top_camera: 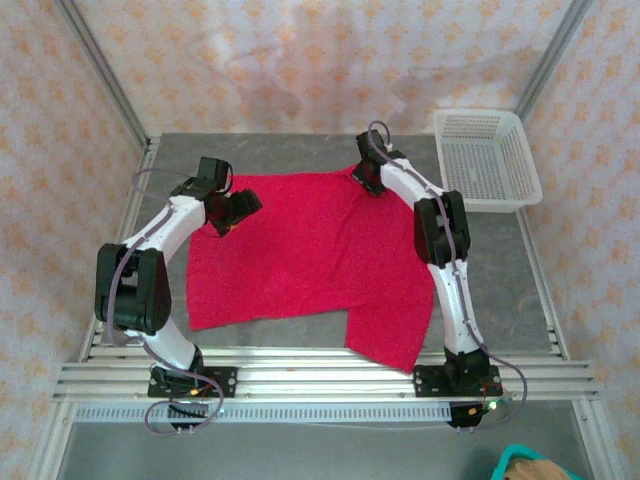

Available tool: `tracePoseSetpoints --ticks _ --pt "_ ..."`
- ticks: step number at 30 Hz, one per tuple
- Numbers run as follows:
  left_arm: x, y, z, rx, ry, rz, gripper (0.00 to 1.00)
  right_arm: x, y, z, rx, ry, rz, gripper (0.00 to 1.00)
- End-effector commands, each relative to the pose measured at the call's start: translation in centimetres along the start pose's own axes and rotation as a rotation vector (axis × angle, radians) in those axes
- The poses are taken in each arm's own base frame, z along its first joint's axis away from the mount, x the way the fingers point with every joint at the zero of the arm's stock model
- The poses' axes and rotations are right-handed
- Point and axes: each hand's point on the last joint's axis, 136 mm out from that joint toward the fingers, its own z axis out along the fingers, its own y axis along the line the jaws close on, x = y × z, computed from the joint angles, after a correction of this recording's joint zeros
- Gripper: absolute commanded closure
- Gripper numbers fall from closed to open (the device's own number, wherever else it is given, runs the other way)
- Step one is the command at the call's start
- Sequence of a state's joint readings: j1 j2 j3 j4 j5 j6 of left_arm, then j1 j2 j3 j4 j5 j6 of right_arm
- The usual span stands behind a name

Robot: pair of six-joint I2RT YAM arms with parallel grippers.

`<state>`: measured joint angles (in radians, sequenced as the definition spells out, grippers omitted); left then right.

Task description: Fold the inside-out t-shirt

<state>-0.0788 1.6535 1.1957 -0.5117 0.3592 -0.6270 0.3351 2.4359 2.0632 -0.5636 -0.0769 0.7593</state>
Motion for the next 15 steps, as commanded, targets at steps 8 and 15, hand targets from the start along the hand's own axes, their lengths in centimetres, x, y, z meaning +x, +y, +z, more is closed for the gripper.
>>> tracePoseSetpoints --ticks 8,15 --pt "-0.1 0.2 -0.7 -0.023 -0.004 0.027 0.23 -7.0 7.8 -4.8 -0.236 -0.214 -0.033 1.00" --pt "0.6 0.9 0.0 -0.026 0.004 0.011 0.23 -9.9 16.0 -3.1 -0.618 -0.277 -0.045 0.54"
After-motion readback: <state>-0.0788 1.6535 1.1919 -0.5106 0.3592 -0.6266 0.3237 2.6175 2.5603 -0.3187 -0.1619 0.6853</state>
